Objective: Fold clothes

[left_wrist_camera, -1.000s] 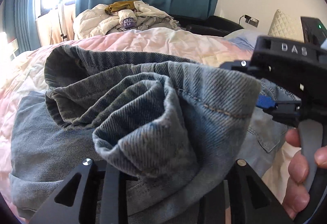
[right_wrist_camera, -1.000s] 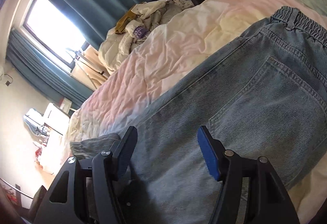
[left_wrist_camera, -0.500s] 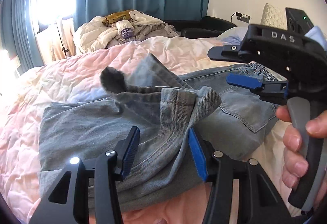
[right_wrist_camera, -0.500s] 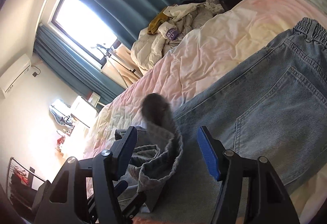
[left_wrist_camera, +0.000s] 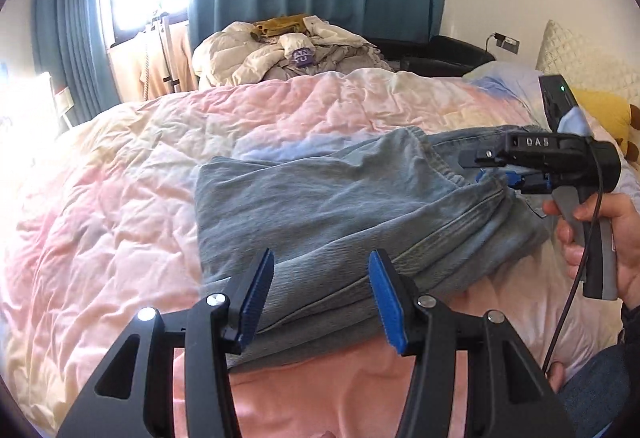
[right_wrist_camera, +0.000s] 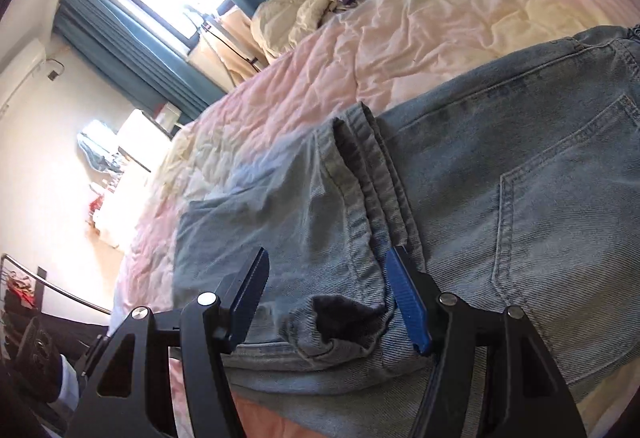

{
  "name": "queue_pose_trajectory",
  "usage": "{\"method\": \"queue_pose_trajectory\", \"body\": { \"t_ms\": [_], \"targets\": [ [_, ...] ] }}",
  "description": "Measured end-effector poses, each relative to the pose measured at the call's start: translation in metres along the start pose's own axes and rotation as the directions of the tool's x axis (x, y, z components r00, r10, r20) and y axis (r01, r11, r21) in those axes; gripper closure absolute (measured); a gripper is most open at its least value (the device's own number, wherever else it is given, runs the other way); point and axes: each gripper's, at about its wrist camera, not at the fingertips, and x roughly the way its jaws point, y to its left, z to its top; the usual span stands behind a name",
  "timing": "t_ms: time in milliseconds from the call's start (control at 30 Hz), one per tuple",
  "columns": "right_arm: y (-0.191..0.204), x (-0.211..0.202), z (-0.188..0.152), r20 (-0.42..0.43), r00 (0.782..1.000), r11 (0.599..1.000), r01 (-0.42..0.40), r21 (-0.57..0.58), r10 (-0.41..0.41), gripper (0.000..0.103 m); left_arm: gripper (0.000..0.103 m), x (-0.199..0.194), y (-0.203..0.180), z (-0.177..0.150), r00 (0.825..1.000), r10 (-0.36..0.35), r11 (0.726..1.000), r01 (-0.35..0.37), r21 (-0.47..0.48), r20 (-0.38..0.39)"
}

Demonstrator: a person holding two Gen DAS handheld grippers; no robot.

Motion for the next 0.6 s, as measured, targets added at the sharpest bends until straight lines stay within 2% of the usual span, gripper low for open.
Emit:
{"method": "queue_pose_trajectory", "body": {
  "t_ms": [133,300,467,500,533,567,600],
  "targets": [
    [0.009,0.0,-0.008,0.005,0.999,0.998,0.039,-0.052,-0.038,0.044,0.052,0.014,0.023,-0.004,1.0,-0.025,0.998,0.024,-0.06,-0.007],
    [0.017,0.011,-0.019,-0.067,0.981,0.98,0.173,-0.102,-0.18,0.051,0.052,0.029,0.031,-0.008,0.999,-0.039,0.997,0.038,-0.061,-0.018],
    [0.017,0.008,-0.024,-0.07,0.976,0.976,0.199,-0.084,-0.205,0.051,0.052,0.032,0.031,-0.012,0.997,-0.063,0.997,0.061,-0.041,-0.034],
    [0.017,0.005,-0.025,-0.062,0.978,0.978,0.196,-0.077,-0.201,0.055,0.052,0.032,0.032,-0.012,0.997,-0.064,0.997,0.062,-0.043,-0.035],
    [0.017,0.003,-0.027,-0.055,0.979,0.979,0.195,-0.068,-0.198,0.069,0.052,0.032,0.032,-0.012,0.997,-0.066,0.997,0.064,-0.046,-0.037],
    [0.016,0.001,-0.028,-0.052,0.98,0.981,0.187,-0.052,-0.189,0.076,0.052,0.032,0.033,-0.011,0.997,-0.068,0.997,0.066,-0.05,-0.038],
    [0.014,-0.001,-0.028,-0.052,0.983,0.984,0.175,-0.033,-0.176,0.078,0.052,0.033,0.033,-0.011,0.997,-0.064,0.997,0.062,-0.048,-0.037]
  ]
}}
